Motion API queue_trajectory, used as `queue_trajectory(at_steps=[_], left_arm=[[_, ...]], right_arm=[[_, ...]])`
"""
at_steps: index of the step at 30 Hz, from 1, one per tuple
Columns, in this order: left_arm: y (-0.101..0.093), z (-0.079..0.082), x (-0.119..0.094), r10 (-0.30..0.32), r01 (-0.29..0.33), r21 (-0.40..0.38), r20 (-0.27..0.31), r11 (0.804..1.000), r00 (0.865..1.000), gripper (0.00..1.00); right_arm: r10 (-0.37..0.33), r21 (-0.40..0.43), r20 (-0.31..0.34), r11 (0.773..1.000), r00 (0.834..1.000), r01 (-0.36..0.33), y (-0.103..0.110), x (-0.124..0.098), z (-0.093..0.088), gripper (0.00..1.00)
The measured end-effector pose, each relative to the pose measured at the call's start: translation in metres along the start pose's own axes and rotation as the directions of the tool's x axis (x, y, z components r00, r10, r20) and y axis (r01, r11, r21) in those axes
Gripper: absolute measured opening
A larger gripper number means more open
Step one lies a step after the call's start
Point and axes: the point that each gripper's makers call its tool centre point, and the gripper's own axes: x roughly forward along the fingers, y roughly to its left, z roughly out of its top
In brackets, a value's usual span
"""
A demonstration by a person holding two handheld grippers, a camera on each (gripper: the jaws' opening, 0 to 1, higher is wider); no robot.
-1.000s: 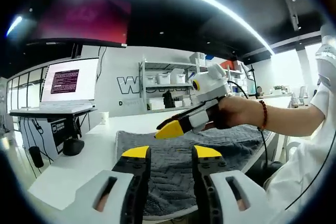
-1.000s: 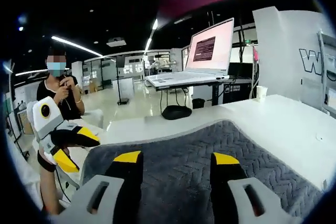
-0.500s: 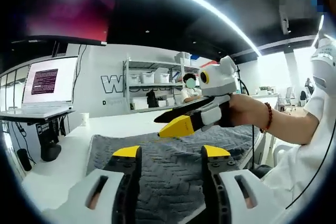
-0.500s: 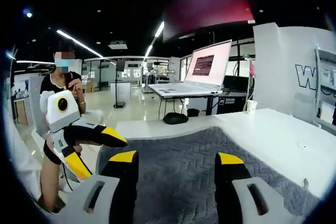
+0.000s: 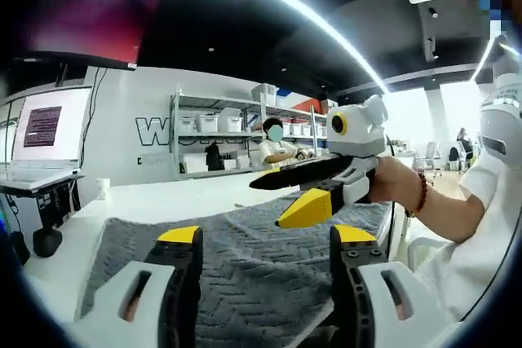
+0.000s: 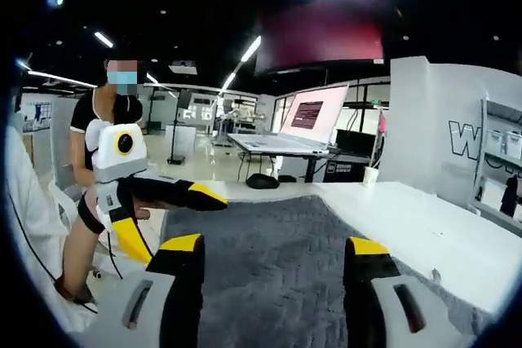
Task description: Open the folded towel by lifting each exposed corner and separating the folded layers until the towel lies flat within the target outline without major curled edges
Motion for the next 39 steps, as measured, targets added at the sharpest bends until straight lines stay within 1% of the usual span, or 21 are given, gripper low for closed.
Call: queue_trajectory(at_steps=[3, 4, 7, 8, 9, 10, 11, 13, 15, 17, 19, 21, 22, 24, 26, 28, 29, 31, 35, 37, 39], left_arm=[[-0.005, 0.002, 0.004, -0.006, 0.006, -0.007, 0.006, 1.0, 1.0, 0.71], [-0.007, 0.002, 0.005, -0.008, 0.008, -0.007, 0.004, 1.0, 1.0, 0.73], [-0.01, 0.004, 0.007, -0.005, 0.005, -0.005, 0.004, 1.0, 1.0, 0.73], [-0.012, 0.005, 0.009, -0.006, 0.006, -0.01, 0.006, 1.0, 1.0, 0.74], [-0.015, 0.005, 0.01, -0.014, 0.014, -0.012, 0.005, 1.0, 1.0, 0.74], [-0.02, 0.005, 0.013, -0.035, 0.035, -0.009, 0.003, 0.999, 0.999, 0.74], [-0.022, 0.006, 0.013, -0.04, 0.04, -0.009, 0.002, 0.999, 0.999, 0.74], [-0.031, 0.005, 0.019, -0.07, 0.07, -0.013, -0.005, 0.997, 0.998, 0.74], [-0.037, 0.005, 0.024, -0.078, 0.078, -0.012, -0.01, 0.997, 0.997, 0.77], [-0.042, 0.005, 0.029, -0.087, 0.087, -0.012, -0.009, 0.996, 0.996, 0.8], [-0.045, 0.004, 0.031, -0.093, 0.093, -0.019, -0.014, 0.996, 0.996, 0.81], [-0.052, 0.004, 0.035, -0.113, 0.112, -0.013, -0.017, 0.994, 0.994, 0.81], [-0.054, 0.003, 0.036, -0.123, 0.123, -0.011, -0.018, 0.992, 0.992, 0.81], [-0.059, 0.003, 0.037, -0.147, 0.147, -0.009, -0.016, 0.989, 0.989, 0.81], [-0.065, 0.005, 0.038, -0.175, 0.175, -0.025, -0.004, 0.984, 0.985, 0.81], [-0.065, 0.006, 0.038, -0.173, 0.173, -0.029, 0.0, 0.984, 0.985, 0.81], [-0.064, 0.005, 0.039, -0.167, 0.167, -0.024, -0.005, 0.986, 0.986, 0.81], [-0.064, 0.003, 0.039, -0.157, 0.157, -0.009, -0.024, 0.988, 0.987, 0.81], [-0.063, 0.003, 0.038, -0.155, 0.155, -0.005, -0.021, 0.988, 0.988, 0.81], [-0.062, 0.005, 0.037, -0.155, 0.155, -0.011, -0.013, 0.988, 0.988, 0.81], [-0.063, 0.005, 0.037, -0.157, 0.157, -0.012, -0.011, 0.988, 0.988, 0.81]], right_arm=[[-0.023, 0.023, -0.009, 0.999, 1.0, 0.024, -0.005, -0.021, -0.009, 0.66], [-0.025, 0.022, -0.007, 0.999, 1.0, 0.025, -0.004, -0.024, -0.01, 0.67], [-0.035, 0.018, -0.018, 0.999, 0.999, 0.036, 0.0, -0.046, -0.018, 0.68], [-0.037, 0.016, -0.021, 0.999, 0.999, 0.038, 0.0, -0.048, -0.019, 0.69], [-0.066, 0.007, -0.025, 0.998, 0.997, 0.067, -0.002, -0.058, -0.022, 0.69], [-0.074, 0.004, -0.024, 0.997, 0.997, 0.074, -0.003, -0.061, -0.023, 0.7], [-0.079, 0.001, -0.022, 0.997, 0.997, 0.079, -0.003, -0.063, -0.023, 0.7], [-0.092, -0.009, -0.022, 0.996, 0.995, 0.092, -0.001, -0.076, -0.028, 0.71], [-0.109, 0.001, -0.035, 0.994, 0.993, 0.109, -0.003, -0.086, -0.032, 0.71], [-0.14, -0.008, -0.032, 0.99, 0.99, 0.139, -0.008, -0.097, -0.033, 0.72], [-0.14, -0.002, -0.027, 0.99, 0.99, 0.14, -0.009, -0.104, -0.035, 0.74], [-0.139, 0.005, -0.028, 0.99, 0.99, 0.14, -0.008, -0.112, -0.038, 0.74], [-0.152, 0.008, -0.028, 0.988, 0.988, 0.153, -0.01, -0.116, -0.04, 0.74], [-0.173, 0.01, -0.028, 0.985, 0.984, 0.174, -0.012, -0.123, -0.044, 0.75], [-0.175, 0.009, -0.022, 0.984, 0.984, 0.176, -0.009, -0.129, -0.045, 0.75], [-0.175, 0.005, -0.016, 0.985, 0.985, 0.175, -0.007, -0.132, -0.047, 0.75], [-0.173, 0.006, -0.027, 0.985, 0.985, 0.173, -0.006, -0.134, -0.049, 0.75], [-0.173, -0.002, -0.029, 0.985, 0.985, 0.173, -0.006, -0.136, -0.047, 0.74], [-0.174, -0.01, -0.018, 0.985, 0.985, 0.174, -0.006, -0.138, -0.043, 0.74], [-0.184, 0.007, -0.002, 0.983, 0.983, 0.184, -0.008, -0.14, -0.039, 0.73], [-0.179, 0.01, -0.001, 0.984, 0.984, 0.179, -0.008, -0.14, -0.039, 0.73]])
